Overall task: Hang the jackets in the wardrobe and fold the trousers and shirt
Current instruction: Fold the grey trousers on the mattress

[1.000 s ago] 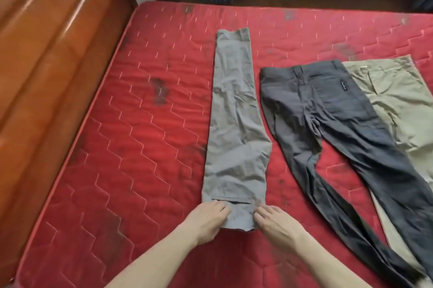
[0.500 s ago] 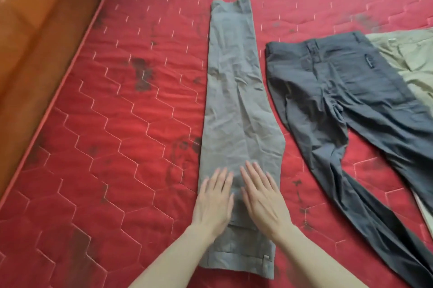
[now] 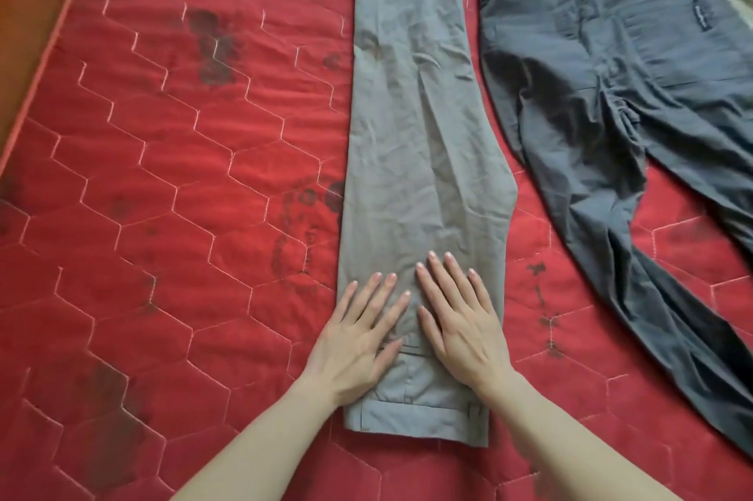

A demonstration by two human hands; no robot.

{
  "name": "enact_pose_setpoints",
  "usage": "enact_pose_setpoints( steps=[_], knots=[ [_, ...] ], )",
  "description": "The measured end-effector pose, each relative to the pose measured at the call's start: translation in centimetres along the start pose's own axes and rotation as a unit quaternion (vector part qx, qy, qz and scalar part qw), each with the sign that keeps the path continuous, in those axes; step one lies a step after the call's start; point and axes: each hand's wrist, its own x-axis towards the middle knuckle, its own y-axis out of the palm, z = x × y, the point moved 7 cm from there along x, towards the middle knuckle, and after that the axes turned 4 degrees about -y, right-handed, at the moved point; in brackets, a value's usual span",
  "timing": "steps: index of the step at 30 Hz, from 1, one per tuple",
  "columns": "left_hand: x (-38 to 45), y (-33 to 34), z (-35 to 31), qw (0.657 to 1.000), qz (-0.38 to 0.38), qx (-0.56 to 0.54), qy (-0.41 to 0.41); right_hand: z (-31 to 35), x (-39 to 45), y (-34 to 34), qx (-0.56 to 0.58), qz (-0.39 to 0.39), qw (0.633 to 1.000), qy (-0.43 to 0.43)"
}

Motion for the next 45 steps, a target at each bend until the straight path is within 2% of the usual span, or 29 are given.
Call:
enact_pose_setpoints(
  steps=[5, 10, 13, 17, 21, 27, 32, 38, 41, 44, 45],
  knots=[
    [-3.9, 0.9, 0.2, 0.993, 0.063, 0.058, 0.081, 1.2, -5.2, 0.8, -0.045, 0.055, 0.994, -0.084],
    [-5.5, 1.2, -0.3, 0.992, 0.078, 0.059, 0.077, 2.1, -7.7, 0.6, -0.064, 0.108, 0.987, -0.099],
    [-5.3, -0.1, 0.2, 0.985, 0.096, 0.053, 0.132, 1.3, -7.3, -0.9, -0.038, 0.139, 0.975, -0.171],
    [-5.3, -0.9, 1.5, 0.974, 0.111, 0.067, 0.184, -1.0, -7.7, -2.1, -0.006, 0.216, 0.942, -0.256],
    [-4.9, -1.0, 1.8, 0.968, 0.057, 0.118, 0.212, -2.3, -7.7, -3.1, -0.068, 0.173, 0.939, -0.289],
    [-3.7, -1.0, 2.1, 0.968, 0.014, 0.116, 0.224, -3.7, -7.7, -2.7, -0.092, 0.112, 0.939, -0.311],
    [-2.1, -0.9, 1.9, 0.985, 0.036, 0.058, 0.161, -2.7, -6.6, -2.7, -0.07, 0.056, 0.956, -0.279],
    [-3.7, -2.6, -0.1, 0.987, 0.091, -0.007, 0.134, -2.0, -7.4, -5.9, 0.058, 0.057, 0.976, -0.202],
    [-5.6, -3.2, -1.4, 0.974, 0.164, -0.11, 0.107, -1.6, -8.6, -7.9, 0.128, 0.066, 0.974, -0.175],
    [-6.8, -4.9, -2.1, 0.953, 0.138, -0.267, 0.05, -0.9, -9.7, -9.5, 0.167, 0.042, 0.973, -0.15],
    [-7.0, -5.5, -1.9, 0.943, 0.122, -0.309, 0.009, -0.8, -10.1, -9.7, 0.195, 0.029, 0.972, -0.124]
  ],
)
